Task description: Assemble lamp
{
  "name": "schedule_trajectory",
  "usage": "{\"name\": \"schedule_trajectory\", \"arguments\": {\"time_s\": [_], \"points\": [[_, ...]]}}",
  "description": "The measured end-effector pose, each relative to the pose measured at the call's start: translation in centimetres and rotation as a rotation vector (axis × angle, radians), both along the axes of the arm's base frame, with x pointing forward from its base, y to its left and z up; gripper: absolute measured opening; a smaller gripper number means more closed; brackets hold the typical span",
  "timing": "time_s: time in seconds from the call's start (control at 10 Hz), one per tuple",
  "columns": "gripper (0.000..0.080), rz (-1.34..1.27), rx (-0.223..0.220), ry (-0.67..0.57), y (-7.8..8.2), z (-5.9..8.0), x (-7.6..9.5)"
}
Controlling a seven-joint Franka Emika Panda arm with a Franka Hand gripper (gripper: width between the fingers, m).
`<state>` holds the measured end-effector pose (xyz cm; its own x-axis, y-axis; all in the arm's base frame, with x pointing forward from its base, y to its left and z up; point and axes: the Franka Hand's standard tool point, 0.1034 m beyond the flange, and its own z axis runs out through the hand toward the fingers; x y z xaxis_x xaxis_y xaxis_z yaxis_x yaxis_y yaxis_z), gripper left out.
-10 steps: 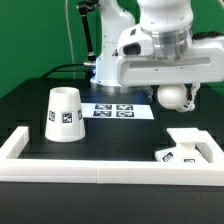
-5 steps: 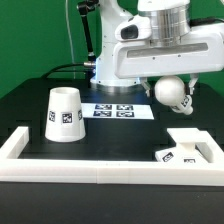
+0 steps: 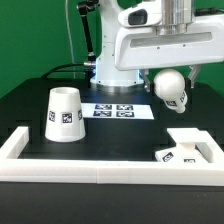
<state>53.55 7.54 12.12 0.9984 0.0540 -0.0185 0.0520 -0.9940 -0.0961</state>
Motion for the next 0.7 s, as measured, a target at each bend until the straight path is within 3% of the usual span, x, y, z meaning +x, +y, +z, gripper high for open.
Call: {"name": "schedule_trajectory", "arguments": {"time_s": [0.3,0.4,0.7], "points": [[0.0579,0.003,0.0,0.0,0.0,0.0,0.0],[0.0579,0.118,-0.03,-0.069,-0.2,0.3,1.1],[0.0579,0.305,-0.053,-0.191,0.0,1.6,3.3]]}}
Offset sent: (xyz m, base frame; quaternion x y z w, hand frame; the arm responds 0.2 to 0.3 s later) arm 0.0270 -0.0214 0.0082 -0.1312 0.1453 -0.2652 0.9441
